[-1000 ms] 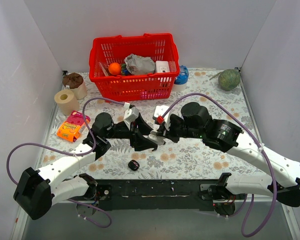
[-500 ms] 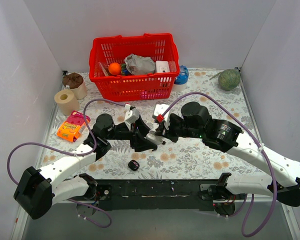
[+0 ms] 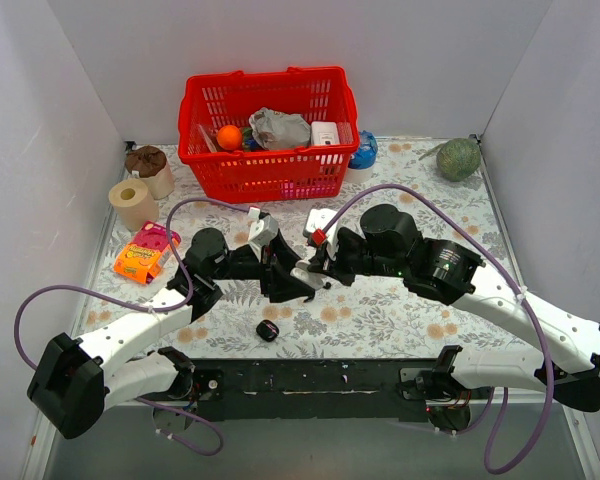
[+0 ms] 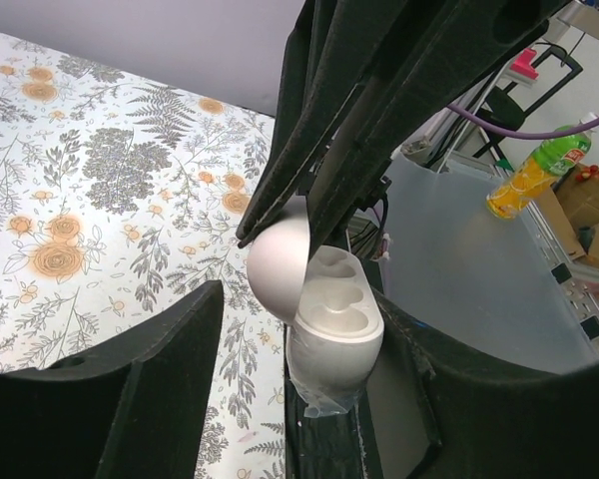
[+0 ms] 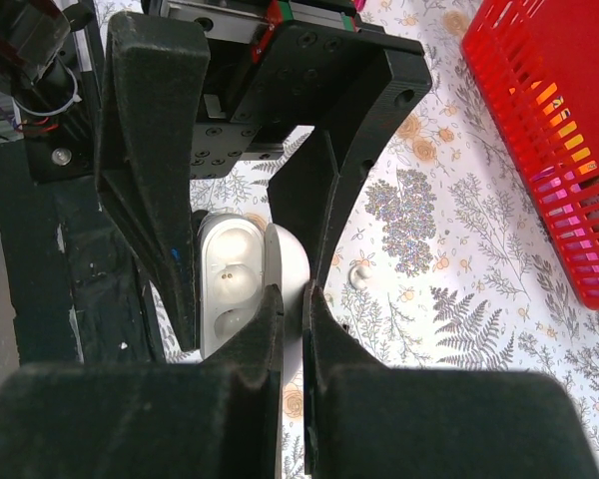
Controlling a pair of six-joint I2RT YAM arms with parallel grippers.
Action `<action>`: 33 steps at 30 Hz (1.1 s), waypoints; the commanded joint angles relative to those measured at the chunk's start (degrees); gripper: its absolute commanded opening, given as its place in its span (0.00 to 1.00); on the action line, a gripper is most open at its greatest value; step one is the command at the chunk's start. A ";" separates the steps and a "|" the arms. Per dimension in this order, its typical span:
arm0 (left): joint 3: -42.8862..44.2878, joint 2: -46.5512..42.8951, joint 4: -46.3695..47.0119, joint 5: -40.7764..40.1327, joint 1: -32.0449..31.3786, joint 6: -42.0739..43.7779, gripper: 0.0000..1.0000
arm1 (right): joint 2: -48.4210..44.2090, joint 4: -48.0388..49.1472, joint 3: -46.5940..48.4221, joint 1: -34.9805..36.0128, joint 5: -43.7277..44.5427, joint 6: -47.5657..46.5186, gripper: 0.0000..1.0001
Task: Insert the wireless bluetooth earbuds into the charging case
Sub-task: Adjust the charging case, then adjust the earbud at the center of the board.
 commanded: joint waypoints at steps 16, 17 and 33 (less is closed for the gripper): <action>-1.52 -2.61 0.52 -2.49 0.27 1.76 0.00 | 0.04 3.57 1.24 0.86 1.88 2.55 0.01; -2.05 -2.87 0.69 -3.19 0.27 1.67 0.00 | -0.05 4.53 0.89 0.77 2.15 3.08 0.20; -15.14 -29.82 -5.63 -29.20 0.19 -0.43 0.00 | -8.24 17.36 -15.70 -13.02 9.18 24.52 0.63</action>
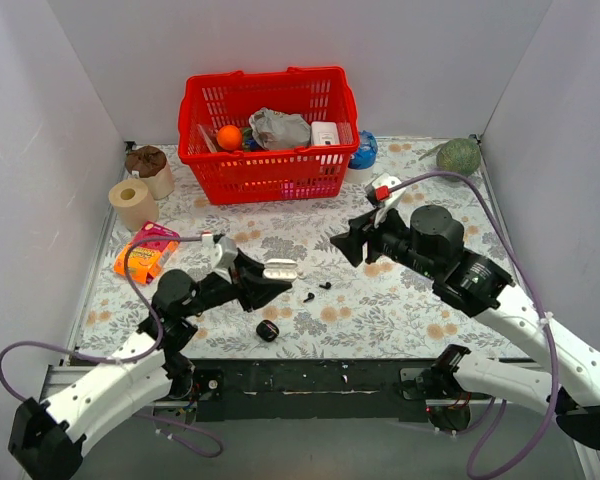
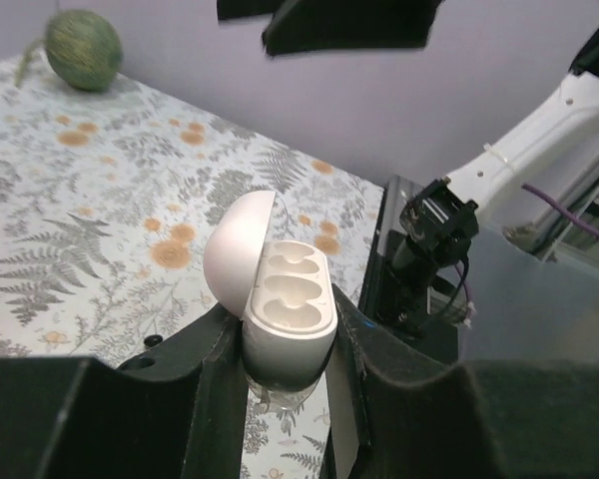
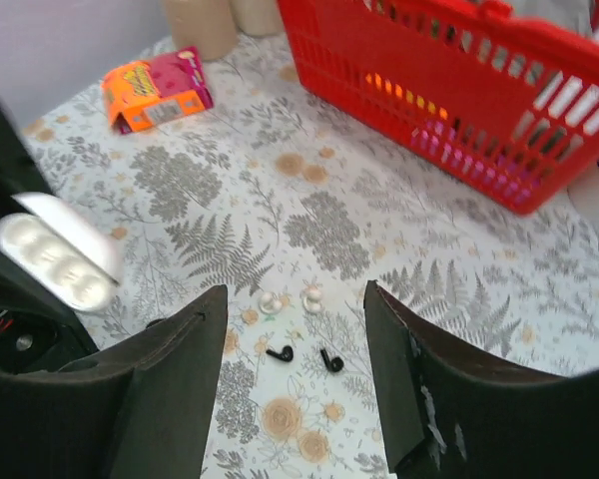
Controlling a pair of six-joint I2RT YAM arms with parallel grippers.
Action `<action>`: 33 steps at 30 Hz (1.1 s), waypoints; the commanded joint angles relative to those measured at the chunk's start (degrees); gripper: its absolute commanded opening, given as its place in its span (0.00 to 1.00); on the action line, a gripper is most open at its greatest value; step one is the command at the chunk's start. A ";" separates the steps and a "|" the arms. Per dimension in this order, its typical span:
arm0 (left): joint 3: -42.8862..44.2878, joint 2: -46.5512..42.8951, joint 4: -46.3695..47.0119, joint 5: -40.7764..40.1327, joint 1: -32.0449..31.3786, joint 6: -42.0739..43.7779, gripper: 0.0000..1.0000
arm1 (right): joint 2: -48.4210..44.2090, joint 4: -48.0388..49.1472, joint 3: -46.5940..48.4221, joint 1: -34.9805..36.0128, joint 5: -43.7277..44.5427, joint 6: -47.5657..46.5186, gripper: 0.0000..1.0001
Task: Insert the wireless bluetooth earbuds into the charging case
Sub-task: Adjust the earbud at the center of the board.
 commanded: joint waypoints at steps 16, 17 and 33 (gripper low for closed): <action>-2.18 -21.50 -14.15 -22.67 0.01 -2.24 0.00 | 30.43 12.21 -8.61 3.11 -2.80 -1.39 0.47; -2.18 -21.76 -14.33 -22.76 0.01 -2.24 0.00 | 31.58 12.29 -8.17 4.33 -2.71 -2.44 0.47; -1.13 -25.81 -19.25 -24.78 0.01 -1.45 0.00 | 42.92 17.65 -3.68 6.19 -8.15 -6.23 0.43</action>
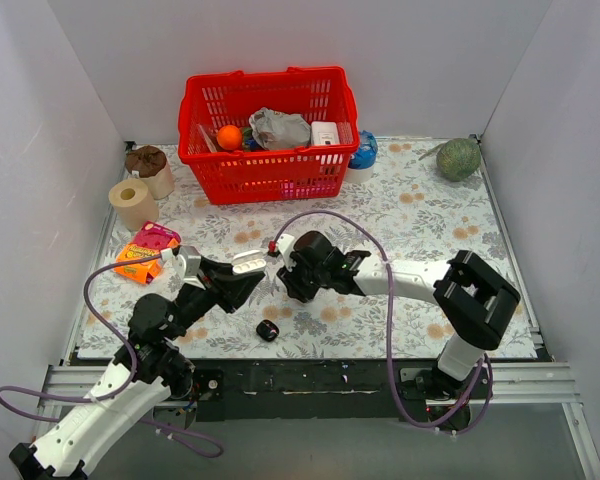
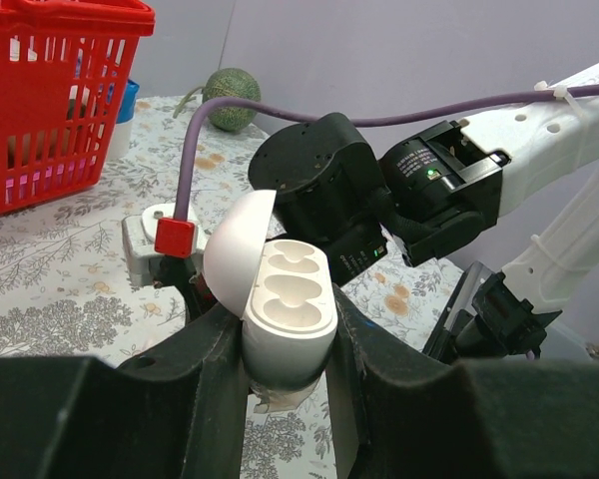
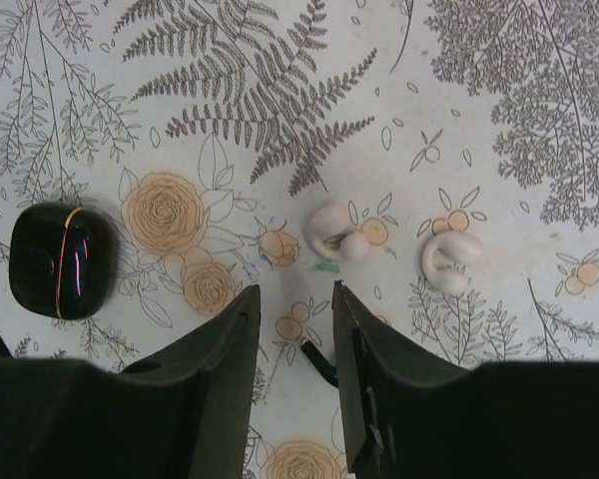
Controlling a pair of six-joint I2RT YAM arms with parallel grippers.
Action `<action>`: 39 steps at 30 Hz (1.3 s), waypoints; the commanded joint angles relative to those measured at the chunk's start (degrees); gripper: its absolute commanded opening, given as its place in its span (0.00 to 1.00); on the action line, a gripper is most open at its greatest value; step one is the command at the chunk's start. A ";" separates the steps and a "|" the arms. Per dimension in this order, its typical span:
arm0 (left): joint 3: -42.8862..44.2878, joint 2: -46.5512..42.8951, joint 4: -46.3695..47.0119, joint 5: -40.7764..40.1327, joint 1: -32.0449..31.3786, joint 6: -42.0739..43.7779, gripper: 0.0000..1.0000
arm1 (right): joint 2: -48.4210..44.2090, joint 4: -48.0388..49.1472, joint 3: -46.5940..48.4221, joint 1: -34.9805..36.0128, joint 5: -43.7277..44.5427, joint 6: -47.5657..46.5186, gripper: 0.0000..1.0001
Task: Insert the wireless bluetooth earbuds into the charging case
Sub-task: Adjust the earbud at the center of the board.
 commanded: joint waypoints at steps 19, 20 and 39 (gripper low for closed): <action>2.54 -3.38 -4.71 -2.54 0.01 0.81 0.00 | 8.88 3.05 8.32 0.53 -1.14 -1.75 0.42; 2.54 -3.20 -4.71 -2.54 0.01 0.89 0.00 | 9.23 2.96 8.49 0.53 -0.88 -1.75 0.43; 2.46 -3.20 -4.62 -2.63 0.01 0.63 0.00 | 4.23 4.72 5.69 0.53 2.64 -0.34 0.56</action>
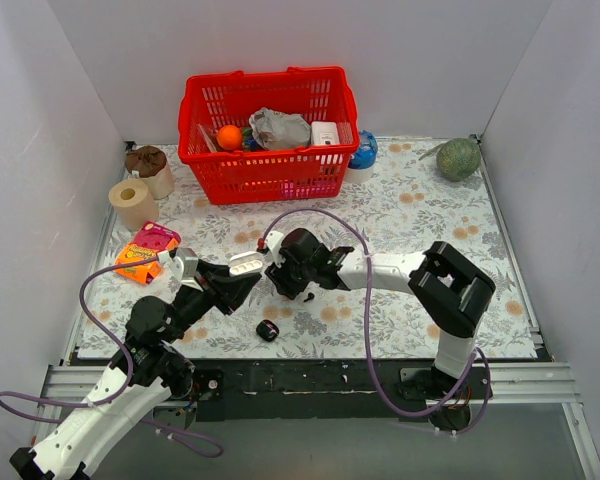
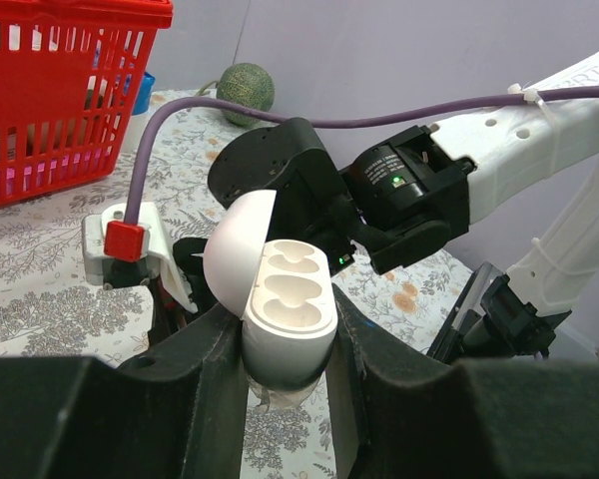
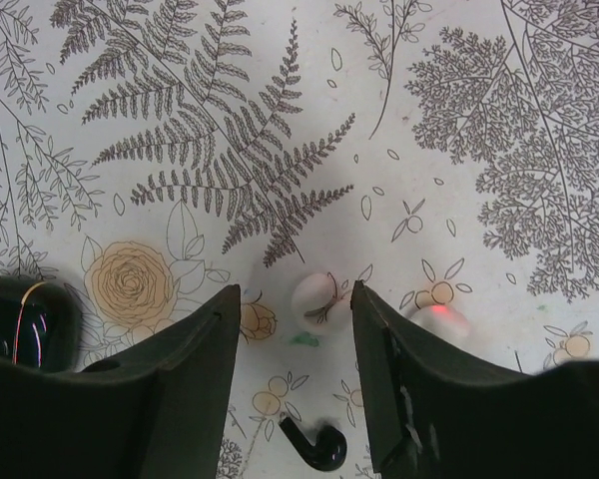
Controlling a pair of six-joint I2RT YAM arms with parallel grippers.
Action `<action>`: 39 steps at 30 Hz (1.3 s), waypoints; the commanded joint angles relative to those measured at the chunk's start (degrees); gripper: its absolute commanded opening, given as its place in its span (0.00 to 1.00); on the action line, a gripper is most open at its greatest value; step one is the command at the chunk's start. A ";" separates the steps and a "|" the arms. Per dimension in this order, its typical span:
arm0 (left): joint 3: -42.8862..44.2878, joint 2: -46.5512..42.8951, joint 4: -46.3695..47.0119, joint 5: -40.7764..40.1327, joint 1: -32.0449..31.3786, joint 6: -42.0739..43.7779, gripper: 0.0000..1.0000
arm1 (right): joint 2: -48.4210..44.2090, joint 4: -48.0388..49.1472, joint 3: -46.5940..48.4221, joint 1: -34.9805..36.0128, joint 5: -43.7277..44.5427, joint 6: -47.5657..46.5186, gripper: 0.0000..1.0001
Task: Insert the wireless bluetooth earbuds into the charging case
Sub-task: Adjust the earbud at the center of the board.
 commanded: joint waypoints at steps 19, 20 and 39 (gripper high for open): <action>2.00 0.45 0.32 -0.13 0.01 0.02 0.00 | -6.10 1.15 -4.23 0.18 -1.30 -2.50 0.45; 2.00 0.54 0.32 -0.04 0.01 0.02 0.00 | -6.09 1.15 -4.23 0.18 -1.39 -2.59 0.45; 1.91 0.81 0.32 0.22 0.01 -0.16 0.00 | -2.14 0.80 -2.74 0.18 -1.83 -2.32 0.48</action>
